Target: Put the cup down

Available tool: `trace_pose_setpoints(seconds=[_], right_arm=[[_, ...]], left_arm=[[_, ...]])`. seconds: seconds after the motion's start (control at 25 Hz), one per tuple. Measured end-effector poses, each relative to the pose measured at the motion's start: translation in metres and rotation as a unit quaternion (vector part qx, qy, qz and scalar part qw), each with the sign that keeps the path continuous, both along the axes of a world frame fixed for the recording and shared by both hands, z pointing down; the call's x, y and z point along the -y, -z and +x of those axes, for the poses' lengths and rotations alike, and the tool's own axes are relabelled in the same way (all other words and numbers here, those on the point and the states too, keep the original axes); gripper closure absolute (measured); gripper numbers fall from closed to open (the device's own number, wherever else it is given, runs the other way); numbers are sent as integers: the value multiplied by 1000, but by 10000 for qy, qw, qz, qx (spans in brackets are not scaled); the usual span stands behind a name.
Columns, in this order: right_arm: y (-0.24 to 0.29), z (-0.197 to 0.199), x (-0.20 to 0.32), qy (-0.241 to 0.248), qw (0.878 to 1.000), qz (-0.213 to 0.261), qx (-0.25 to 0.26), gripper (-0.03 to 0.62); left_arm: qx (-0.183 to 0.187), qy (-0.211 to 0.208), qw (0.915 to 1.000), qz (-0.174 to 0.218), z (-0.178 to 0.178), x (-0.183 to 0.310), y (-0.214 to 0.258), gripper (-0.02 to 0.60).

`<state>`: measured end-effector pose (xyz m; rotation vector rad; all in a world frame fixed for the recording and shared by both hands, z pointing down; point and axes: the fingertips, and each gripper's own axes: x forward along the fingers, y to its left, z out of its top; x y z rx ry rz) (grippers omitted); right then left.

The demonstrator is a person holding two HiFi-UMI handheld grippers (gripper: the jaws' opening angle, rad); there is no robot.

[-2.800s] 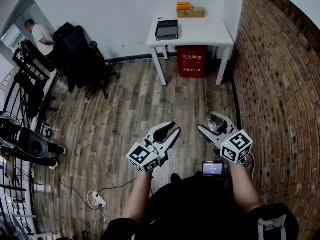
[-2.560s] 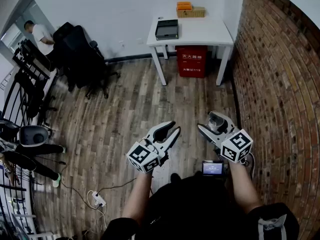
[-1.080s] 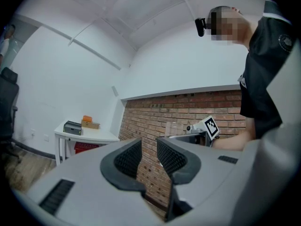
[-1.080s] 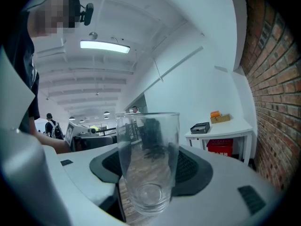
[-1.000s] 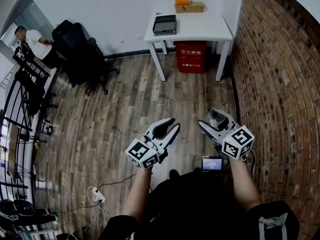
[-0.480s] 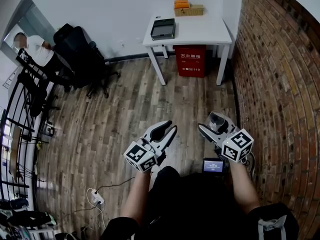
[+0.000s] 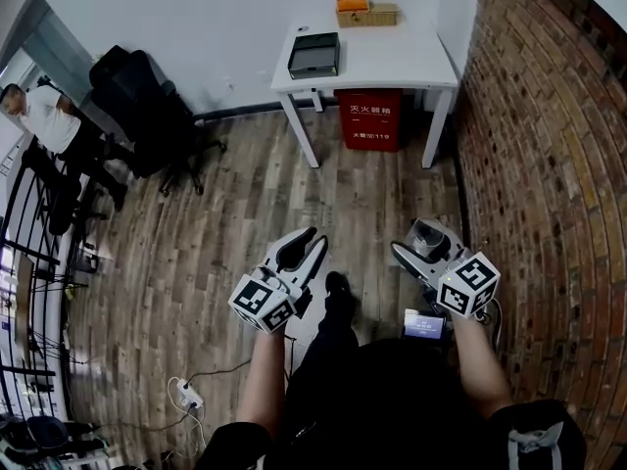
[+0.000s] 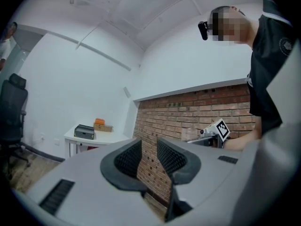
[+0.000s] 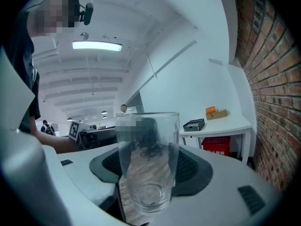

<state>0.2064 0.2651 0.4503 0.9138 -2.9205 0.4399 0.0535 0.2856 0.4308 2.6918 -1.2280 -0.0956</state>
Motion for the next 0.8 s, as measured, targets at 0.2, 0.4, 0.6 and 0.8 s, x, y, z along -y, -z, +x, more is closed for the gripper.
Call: trace_pose_setpoints(seconds=[0.2,0.4,0.6,0.8], right_arm=[[-4,-29,66,-189,9998,-20,-57,312],[8,-68,144,-418,9991,-38,-68,312],[17,-111,206,-561,9984,-13,-80,312],[12,-135,246,-586,9981,-95,-172,312]], left_arm=[[-35,-73,10000,-14,-37,73,-7,487],[-3,-330,9995,-30,-75,151,-2,486],[-19,-471,9989,-57,-119,214,-2,486],[-49,-489,9987,-107,-145,255,-9,487]])
